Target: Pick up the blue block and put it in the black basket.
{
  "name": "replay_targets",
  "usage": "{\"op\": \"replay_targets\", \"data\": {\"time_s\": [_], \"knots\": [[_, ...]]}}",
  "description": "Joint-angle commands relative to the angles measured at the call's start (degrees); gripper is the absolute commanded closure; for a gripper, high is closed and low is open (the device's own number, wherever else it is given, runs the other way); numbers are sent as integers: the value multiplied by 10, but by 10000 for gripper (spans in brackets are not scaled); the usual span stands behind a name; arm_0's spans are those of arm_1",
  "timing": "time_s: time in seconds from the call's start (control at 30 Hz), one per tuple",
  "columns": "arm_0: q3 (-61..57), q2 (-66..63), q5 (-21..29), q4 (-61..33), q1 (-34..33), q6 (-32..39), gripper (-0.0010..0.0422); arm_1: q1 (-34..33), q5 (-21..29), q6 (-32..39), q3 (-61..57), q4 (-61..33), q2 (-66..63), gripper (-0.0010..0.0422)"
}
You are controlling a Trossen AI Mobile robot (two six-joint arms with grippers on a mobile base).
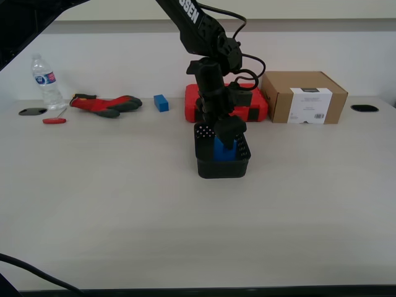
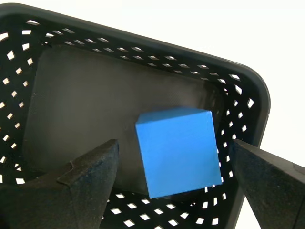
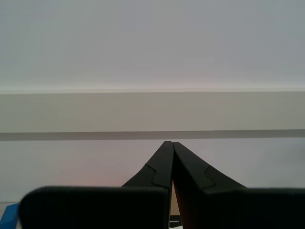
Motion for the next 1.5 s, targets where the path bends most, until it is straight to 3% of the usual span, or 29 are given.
{"op": "replay_targets", "data": {"time_s": [0.03, 0.17, 0.27, 0.3, 0.43, 0.5, 0.57, 1.5], "knots": [[1, 0, 0, 1, 0, 0, 413, 0, 2, 1, 6, -12, -1, 143], [1, 0, 0, 1, 0, 0, 413, 0, 2, 1, 52, -84, -1, 258], [1, 0, 0, 1, 0, 0, 413, 0, 7, 1, 113, -159, -1, 395], [1, 0, 0, 2, 0, 0, 413, 0, 16, 0, 133, -176, -1, 417], [1, 0, 0, 1, 0, 0, 413, 0, 28, -4, 173, -188, -1, 365], [1, 0, 0, 1, 0, 0, 413, -1, 28, -3, 175, -186, -1, 378], [1, 0, 0, 1, 0, 0, 413, -1, 28, -4, 175, -187, -1, 418], [1, 0, 0, 1, 0, 0, 413, 0, 2, -3, 179, -169, -1, 413]]}}
